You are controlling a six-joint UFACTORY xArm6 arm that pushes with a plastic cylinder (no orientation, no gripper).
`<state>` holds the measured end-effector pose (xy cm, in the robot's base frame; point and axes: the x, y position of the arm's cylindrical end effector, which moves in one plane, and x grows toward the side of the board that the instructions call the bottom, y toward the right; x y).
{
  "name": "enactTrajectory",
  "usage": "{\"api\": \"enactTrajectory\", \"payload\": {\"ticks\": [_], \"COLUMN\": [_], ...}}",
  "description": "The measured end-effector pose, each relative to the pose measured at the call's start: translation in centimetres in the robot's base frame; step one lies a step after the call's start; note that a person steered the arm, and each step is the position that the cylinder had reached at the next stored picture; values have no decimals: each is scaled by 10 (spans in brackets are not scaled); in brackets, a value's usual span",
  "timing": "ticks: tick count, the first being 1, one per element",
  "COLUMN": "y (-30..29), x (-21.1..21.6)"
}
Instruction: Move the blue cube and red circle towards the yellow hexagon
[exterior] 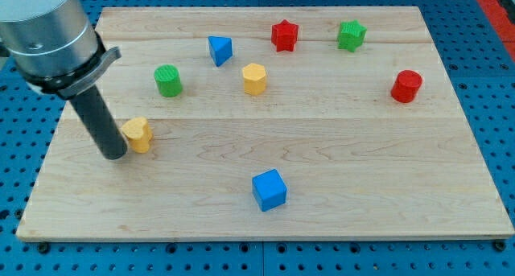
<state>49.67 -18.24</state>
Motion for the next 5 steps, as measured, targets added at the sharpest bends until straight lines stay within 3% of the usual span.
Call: {"api": "enactTrajectory", "payload": {"ticks": [2, 3, 4, 5], "y": [77, 84, 101, 190], "x": [-25, 21, 100, 102]}}
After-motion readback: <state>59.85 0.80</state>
